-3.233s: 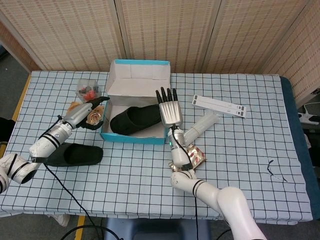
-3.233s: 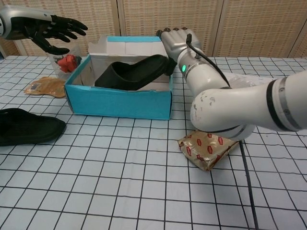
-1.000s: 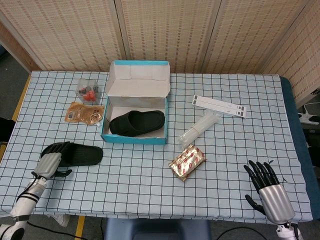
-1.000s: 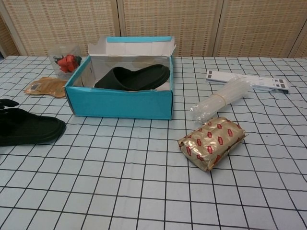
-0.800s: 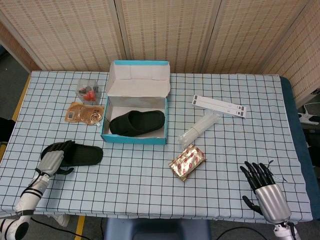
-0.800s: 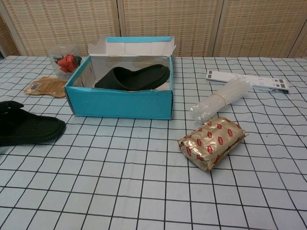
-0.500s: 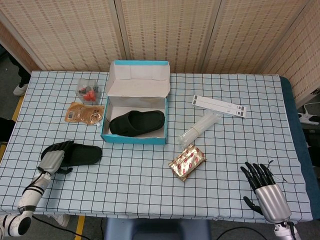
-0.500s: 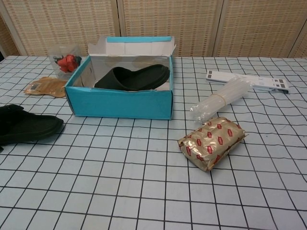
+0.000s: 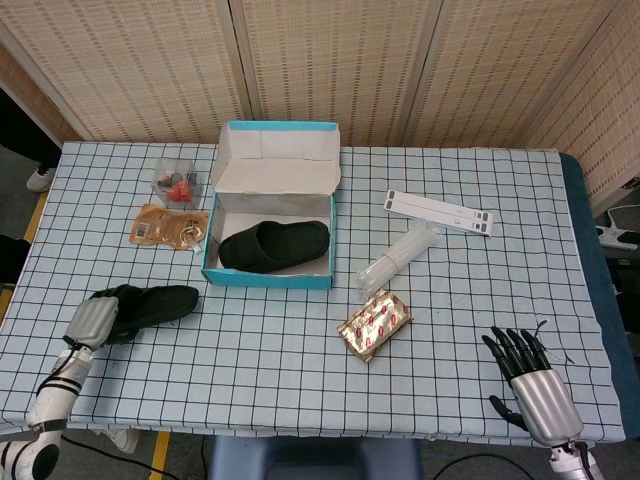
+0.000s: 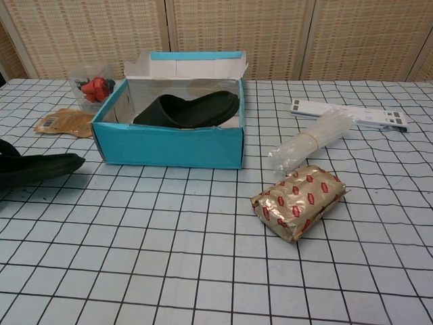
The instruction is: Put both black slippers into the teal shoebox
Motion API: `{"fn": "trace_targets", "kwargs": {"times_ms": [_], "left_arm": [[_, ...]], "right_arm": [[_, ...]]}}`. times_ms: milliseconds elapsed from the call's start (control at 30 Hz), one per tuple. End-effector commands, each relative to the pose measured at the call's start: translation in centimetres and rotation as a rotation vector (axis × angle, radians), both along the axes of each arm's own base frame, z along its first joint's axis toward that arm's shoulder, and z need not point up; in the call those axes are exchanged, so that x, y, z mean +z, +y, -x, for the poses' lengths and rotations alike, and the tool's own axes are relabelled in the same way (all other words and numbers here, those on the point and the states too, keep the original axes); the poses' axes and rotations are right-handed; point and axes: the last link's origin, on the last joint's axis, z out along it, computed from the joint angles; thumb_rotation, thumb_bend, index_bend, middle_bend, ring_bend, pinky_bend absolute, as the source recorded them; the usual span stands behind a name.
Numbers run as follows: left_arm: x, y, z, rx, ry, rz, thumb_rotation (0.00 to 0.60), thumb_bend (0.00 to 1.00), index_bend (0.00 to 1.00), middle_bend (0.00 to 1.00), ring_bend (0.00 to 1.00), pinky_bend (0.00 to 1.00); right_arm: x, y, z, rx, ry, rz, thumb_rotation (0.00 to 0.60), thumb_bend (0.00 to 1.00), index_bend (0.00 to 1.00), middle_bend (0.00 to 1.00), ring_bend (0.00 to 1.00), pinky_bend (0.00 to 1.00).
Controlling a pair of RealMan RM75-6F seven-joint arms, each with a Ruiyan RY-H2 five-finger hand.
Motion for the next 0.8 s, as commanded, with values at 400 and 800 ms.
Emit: {"fn": "trace_targets", "kwargs": {"times_ms": [400,800], "left_arm": [[9.2,0.3,-12.5,-0.23,-0.204,-0.047,0.6,0.86,0.65,0.72,0.69,0.7],[7.2,8.3,-24.3,-0.365,-0.323,0.089,0.6,0.87,0.65,0.72,0.7,0.7]], "right_arm": [[-0.3,-0.1,0.2,-0.012,0.005,-0.023,0.6,0.14,0.0,0.0,0.0,0.0],[-0.4,-0.8,1.0,-0.053,0.005,-0.04,0.6,0.14,0.0,0.0,0.0,0.0]]}}
